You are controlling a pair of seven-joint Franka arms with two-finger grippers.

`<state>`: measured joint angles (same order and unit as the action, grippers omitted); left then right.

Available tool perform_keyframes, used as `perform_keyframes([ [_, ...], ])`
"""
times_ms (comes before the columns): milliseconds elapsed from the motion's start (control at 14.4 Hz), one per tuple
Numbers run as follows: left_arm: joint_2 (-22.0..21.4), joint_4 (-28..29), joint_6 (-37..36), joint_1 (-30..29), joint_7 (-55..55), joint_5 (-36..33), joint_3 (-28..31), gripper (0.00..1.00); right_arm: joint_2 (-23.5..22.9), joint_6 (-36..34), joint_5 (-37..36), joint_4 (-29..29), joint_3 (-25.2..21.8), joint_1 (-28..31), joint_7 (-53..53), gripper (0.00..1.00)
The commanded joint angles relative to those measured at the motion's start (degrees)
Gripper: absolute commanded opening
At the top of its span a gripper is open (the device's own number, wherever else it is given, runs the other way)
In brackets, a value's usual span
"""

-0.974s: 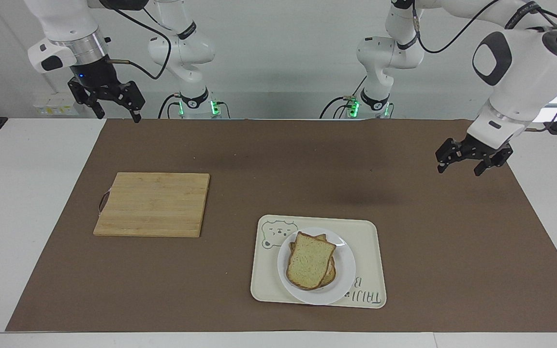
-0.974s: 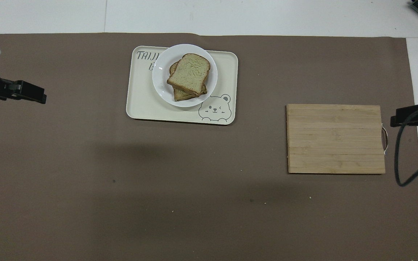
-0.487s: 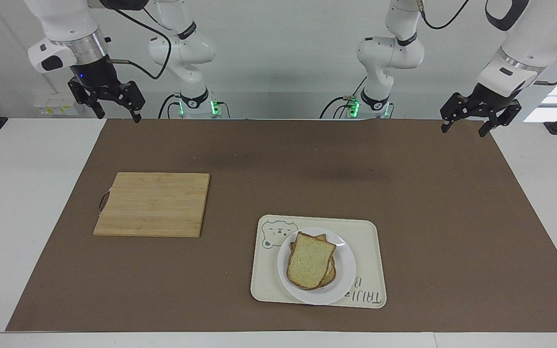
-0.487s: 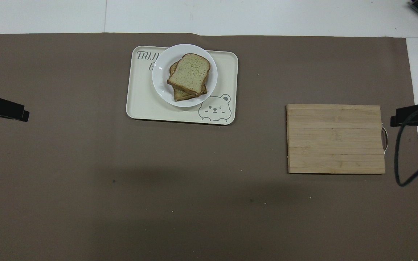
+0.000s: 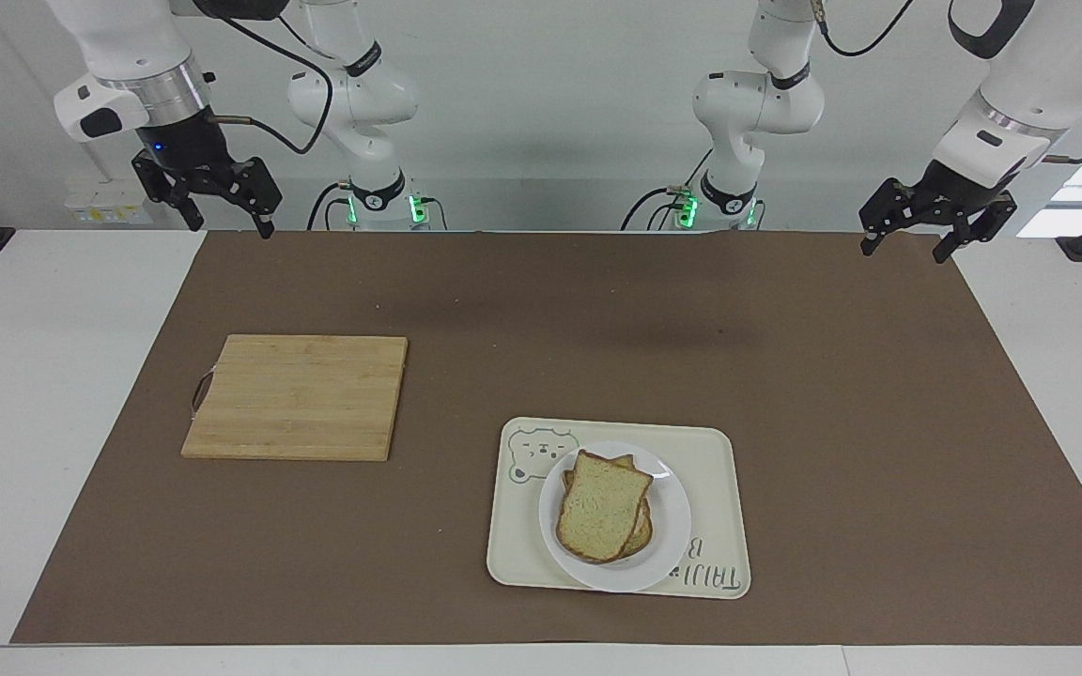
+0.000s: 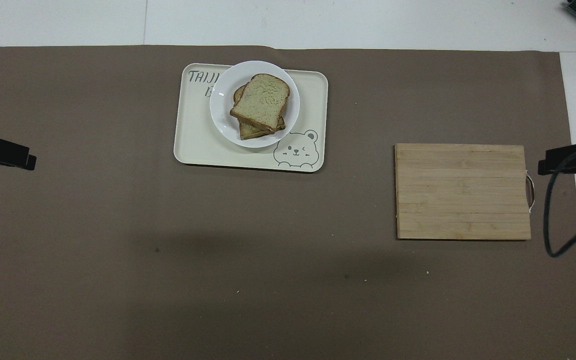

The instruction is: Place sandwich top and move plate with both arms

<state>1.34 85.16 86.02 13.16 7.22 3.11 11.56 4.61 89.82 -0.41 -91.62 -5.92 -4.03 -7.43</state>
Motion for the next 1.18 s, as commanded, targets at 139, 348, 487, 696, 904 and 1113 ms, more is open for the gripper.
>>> perform_keyframes([
  [139, -0.47, -0.35, -1.82, -7.05, -2.30, -1.70, -6.33, 1.00, 0.58, 0.09, 1.11, -0.49, 0.21, 0.77, 1.46, 1.00],
  [348, -0.47, -0.26, -1.65, -14.21, -2.48, -3.19, -14.46, 1.00, 0.49, 0.09, 1.11, -0.49, 0.29, 0.69, 1.46, 1.00],
  [487, -0.47, -0.17, -1.65, -14.56, -2.39, -3.20, -14.46, 1.00, 0.49, 0.09, 1.11, -0.49, 0.29, 0.77, 1.46, 1.00],
  [696, -0.64, 0.09, -1.74, -15.00, -1.69, -3.90, -14.37, 1.00, 0.58, 0.09, 1.11, -0.49, 0.29, 0.77, 1.37, 1.00],
  [904, -0.64, 0.09, -1.74, -15.09, -1.42, -4.08, -14.19, 1.00, 0.58, 0.09, 1.11, -0.49, 0.29, 0.77, 1.46, 1.00],
  [1113, -0.90, 0.18, -2.52, -15.00, -1.69, -4.08, -14.19, 1.00, 0.58, 0.09, 1.11, -0.49, 0.29, 0.77, 1.37, 1.00],
])
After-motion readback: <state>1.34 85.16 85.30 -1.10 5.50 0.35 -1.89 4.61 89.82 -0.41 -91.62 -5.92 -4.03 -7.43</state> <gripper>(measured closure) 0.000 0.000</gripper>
